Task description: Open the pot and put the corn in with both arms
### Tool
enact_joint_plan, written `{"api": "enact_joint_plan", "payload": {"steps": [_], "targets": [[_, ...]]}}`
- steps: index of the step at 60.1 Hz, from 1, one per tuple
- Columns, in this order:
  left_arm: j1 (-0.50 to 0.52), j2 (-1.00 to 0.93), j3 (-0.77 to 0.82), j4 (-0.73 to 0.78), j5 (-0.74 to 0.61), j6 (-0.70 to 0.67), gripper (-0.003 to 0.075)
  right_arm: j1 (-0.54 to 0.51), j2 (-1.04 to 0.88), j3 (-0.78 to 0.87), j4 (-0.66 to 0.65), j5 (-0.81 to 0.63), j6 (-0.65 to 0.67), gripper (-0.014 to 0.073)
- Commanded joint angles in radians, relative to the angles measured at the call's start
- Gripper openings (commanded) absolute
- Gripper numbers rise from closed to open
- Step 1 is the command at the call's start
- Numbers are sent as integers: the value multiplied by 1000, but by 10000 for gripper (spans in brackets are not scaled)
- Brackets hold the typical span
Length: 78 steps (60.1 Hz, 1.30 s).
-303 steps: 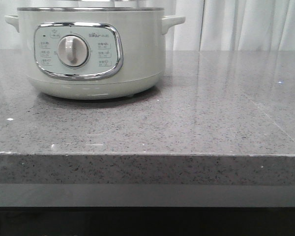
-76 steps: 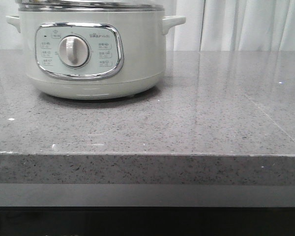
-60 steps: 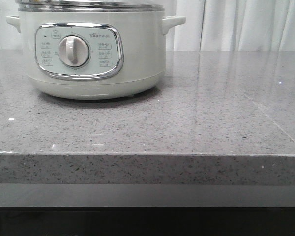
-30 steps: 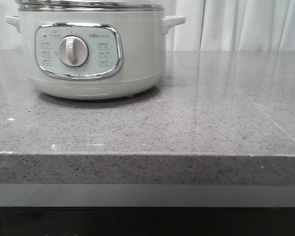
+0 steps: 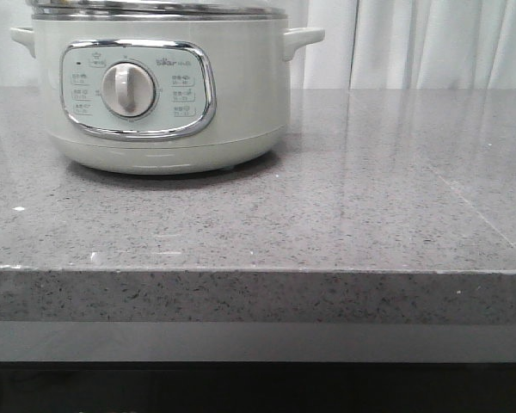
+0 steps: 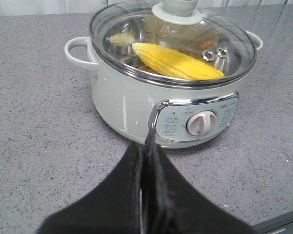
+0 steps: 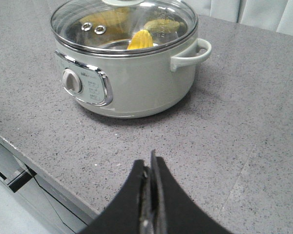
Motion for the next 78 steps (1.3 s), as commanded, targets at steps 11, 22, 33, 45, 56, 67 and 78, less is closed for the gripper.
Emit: {"api": "enact_joint_plan", "payload": {"steps": [11, 22, 33, 45, 56, 67, 78], "targets": [[58, -92, 69, -6, -173, 3, -20, -6, 1, -26, 0, -70, -6, -69], [181, -293, 301, -10, -363, 3, -20, -6, 1, -26, 0, -70, -6, -69], [257, -490, 560, -14, -523, 3, -20, -6, 1, -26, 0, -70, -6, -69], [275, -606, 760, -14, -672, 1, -20, -6, 1, -26, 0, -70, -6, -69], [276, -655, 789, -16, -699, 1, -20, -6, 2, -24, 0, -69, -6, -69], [276, -655, 789, -16, -703, 1, -20, -6, 0, -22, 0, -69, -6, -69], [301, -655, 789, -18, -714, 1, -20, -6, 0, -22, 0, -69, -6, -69]]}}
